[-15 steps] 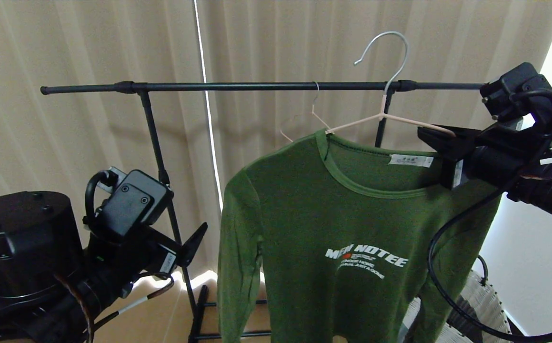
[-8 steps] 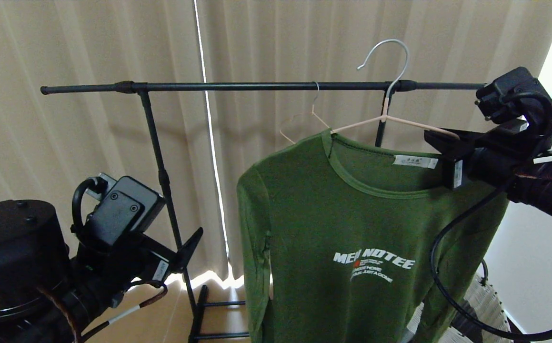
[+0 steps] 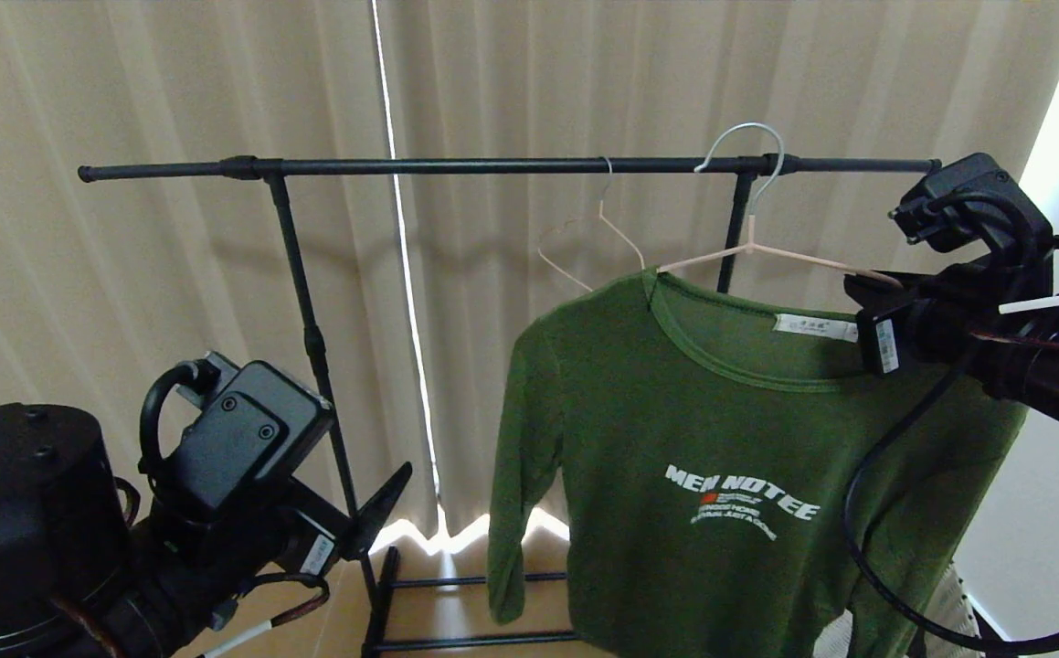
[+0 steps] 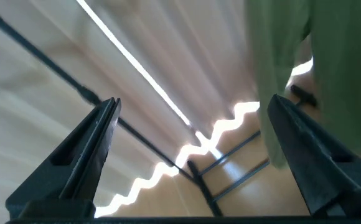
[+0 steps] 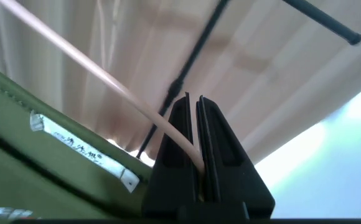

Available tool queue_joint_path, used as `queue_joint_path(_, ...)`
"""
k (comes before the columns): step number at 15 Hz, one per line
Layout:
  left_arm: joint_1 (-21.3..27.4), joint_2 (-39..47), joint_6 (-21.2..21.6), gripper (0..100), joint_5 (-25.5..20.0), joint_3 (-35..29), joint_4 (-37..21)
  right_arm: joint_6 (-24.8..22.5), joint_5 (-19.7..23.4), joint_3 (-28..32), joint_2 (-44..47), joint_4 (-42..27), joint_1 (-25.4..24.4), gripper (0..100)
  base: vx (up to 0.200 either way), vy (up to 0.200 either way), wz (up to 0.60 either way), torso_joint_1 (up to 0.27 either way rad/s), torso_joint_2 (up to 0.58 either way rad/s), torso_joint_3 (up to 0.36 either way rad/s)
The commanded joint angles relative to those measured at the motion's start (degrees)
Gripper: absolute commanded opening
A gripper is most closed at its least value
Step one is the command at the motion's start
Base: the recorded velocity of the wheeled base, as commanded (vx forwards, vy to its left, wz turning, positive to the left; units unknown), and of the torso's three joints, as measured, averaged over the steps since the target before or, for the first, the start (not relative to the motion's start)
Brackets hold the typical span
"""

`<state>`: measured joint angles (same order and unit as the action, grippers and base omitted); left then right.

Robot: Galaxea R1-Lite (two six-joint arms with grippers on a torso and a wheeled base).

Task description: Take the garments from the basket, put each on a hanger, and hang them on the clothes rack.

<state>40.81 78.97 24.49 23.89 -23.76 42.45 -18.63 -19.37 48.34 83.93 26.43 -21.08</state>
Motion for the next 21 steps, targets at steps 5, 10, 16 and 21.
queue_joint_path(5,0.3,-0.4,1.8,100,0.3,0.0,0.3,0.0,-0.2,1.2,0.4,0.0,0.0,0,0.0,0.0,0.0,0.0,0.0,0.0)
queue_joint_path(10,0.3,-0.1,2.0,100,0.5,-0.1,0.2,0.1,-0.2,0.9,-0.1,0.0,0.0,0,0.0,0.0,0.0,0.0,0.0,0.0)
queue_joint_path(16,0.3,-0.3,2.8,100,0.6,0.2,0.2,0.8,-0.2,0.6,-0.1,0.0,0.0,0,0.0,0.2,0.0,0.006,0.0,0.003)
queue_joint_path(21,0.3,-0.3,3.0,100,0.5,0.2,0.3,1.0,-0.2,0.8,0.3,0.0,0.0,0,0.0,0.12,0.0,0.0,0.0,0.0)
